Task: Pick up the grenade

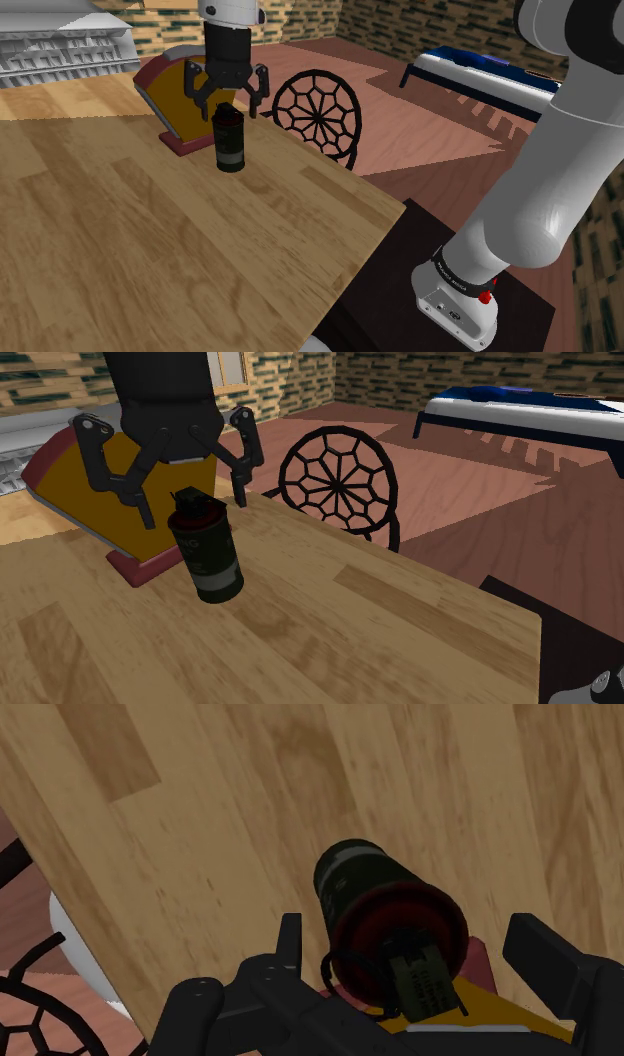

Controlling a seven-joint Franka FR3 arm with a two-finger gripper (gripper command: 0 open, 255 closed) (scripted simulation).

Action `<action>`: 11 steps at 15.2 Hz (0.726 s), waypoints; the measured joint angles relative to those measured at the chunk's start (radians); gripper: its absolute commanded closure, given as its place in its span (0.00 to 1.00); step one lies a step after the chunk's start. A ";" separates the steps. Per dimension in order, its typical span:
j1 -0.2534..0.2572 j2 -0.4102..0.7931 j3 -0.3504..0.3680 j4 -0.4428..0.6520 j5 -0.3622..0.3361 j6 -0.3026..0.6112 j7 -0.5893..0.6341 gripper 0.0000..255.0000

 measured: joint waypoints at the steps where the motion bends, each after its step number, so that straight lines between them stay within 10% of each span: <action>1: -0.001 0.000 0.000 -0.008 0.000 0.008 -0.002 0.00; 2: -0.001 0.001 -0.001 -0.014 0.000 0.015 -0.002 1.00; 11: -0.001 -0.001 -0.001 -0.021 0.001 0.022 -0.004 1.00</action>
